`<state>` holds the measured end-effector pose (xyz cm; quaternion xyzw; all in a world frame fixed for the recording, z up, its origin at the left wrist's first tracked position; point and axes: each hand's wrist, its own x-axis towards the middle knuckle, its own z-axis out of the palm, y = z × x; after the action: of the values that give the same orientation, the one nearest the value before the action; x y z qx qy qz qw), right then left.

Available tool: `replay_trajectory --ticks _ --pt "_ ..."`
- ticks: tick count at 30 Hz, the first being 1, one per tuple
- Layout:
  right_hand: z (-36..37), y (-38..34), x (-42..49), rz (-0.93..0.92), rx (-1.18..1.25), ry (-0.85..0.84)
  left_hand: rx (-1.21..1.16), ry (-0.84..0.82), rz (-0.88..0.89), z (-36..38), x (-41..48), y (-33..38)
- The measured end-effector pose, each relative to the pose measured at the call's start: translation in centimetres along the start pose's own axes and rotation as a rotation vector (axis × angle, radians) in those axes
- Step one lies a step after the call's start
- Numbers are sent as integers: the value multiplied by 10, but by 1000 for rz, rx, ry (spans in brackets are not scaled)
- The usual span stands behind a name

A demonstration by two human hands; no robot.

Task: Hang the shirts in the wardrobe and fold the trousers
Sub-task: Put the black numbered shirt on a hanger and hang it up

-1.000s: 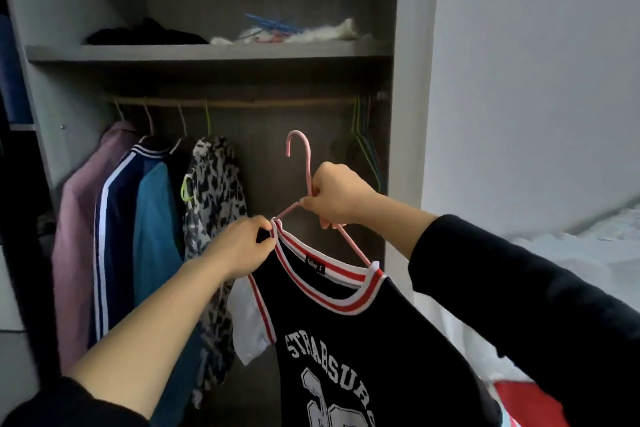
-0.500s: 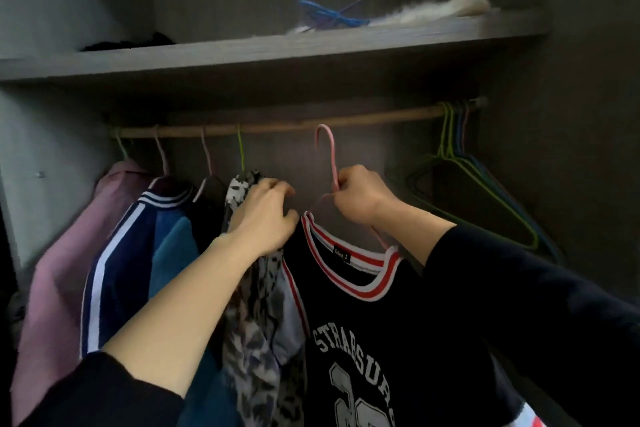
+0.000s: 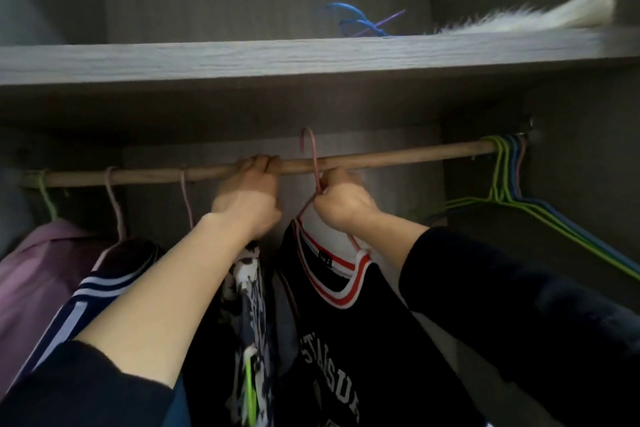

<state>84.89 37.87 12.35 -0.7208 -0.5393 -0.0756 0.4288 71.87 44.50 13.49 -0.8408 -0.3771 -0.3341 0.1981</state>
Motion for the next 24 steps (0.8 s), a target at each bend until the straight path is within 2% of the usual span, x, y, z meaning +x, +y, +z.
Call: replay_trajectory --ticks 5,8,10,13,17,21,24 --pt "34 5 5 23 255 -175 -42 88 -15 2 1 1" --pt "44 13 -1 47 434 -193 -47 116 -36 -1 -1 5" --pt "43 17 -2 32 447 -209 -35 128 -54 -2 -3 9" --pt "31 25 -4 14 391 -254 -43 102 -103 -7 -1 15" --pt "-2 50 -6 4 262 -175 -128 93 -158 -12 6 29" --pt "-41 85 -10 -22 19 -19 -186 124 5 -5 18 70" --pt "-71 108 -20 -13 -300 78 -245 84 109 1 35 104"
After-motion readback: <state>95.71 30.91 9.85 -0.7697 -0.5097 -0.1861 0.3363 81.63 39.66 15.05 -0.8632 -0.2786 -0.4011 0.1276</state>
